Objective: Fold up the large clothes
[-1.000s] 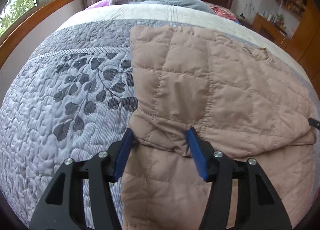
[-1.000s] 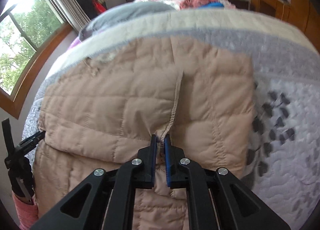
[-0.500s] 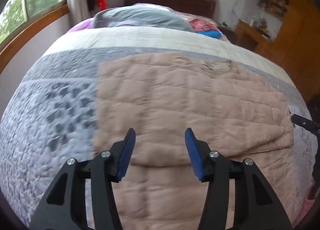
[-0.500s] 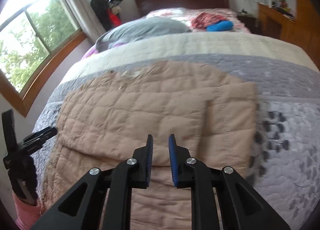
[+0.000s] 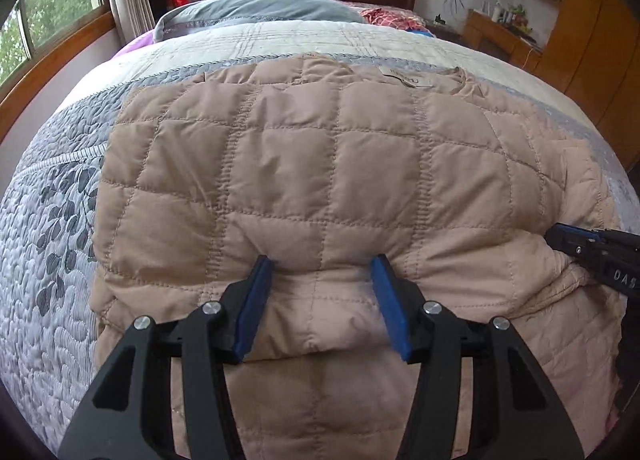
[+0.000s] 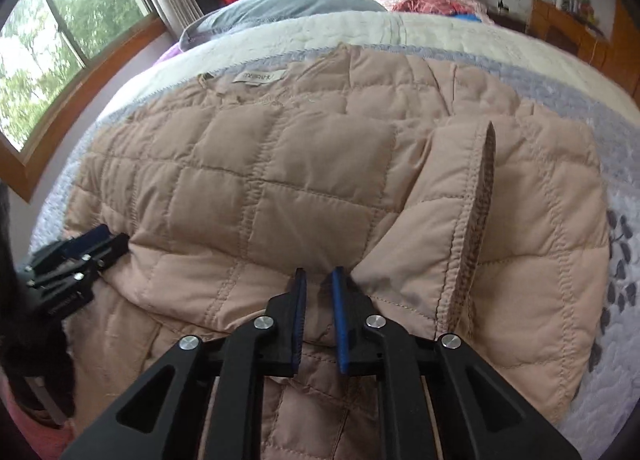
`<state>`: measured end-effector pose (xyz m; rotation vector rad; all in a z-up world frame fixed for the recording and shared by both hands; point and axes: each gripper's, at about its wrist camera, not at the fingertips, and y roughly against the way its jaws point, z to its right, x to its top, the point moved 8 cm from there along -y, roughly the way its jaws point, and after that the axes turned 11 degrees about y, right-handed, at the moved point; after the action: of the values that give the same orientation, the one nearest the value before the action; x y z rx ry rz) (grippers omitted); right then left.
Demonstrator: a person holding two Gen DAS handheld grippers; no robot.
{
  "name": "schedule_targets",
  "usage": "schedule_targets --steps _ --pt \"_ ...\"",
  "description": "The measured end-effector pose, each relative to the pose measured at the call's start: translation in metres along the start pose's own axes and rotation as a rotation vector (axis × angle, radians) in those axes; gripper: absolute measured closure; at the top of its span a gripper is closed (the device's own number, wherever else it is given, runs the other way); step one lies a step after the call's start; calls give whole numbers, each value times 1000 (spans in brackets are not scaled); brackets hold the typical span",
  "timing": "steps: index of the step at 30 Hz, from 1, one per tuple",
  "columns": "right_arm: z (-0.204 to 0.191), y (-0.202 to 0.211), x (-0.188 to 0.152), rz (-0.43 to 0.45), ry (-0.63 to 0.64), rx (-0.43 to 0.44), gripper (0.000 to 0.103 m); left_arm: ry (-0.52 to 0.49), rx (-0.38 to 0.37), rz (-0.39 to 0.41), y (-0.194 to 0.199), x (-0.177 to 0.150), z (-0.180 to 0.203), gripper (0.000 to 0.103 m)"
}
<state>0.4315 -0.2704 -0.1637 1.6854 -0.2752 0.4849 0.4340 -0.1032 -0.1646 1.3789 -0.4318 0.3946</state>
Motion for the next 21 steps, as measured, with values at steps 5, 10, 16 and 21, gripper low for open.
schedule_targets --steps 5,10,16,21 --pt "-1 17 1 30 -29 30 86 49 -7 -1 16 9 -3 52" --pt "-20 39 7 83 1 59 86 34 -60 32 34 11 21 52" --pt "-30 2 -1 6 15 44 87 -54 7 5 3 -4 38 50" --pt "-29 23 0 44 4 95 85 4 -41 -26 20 -2 27 50"
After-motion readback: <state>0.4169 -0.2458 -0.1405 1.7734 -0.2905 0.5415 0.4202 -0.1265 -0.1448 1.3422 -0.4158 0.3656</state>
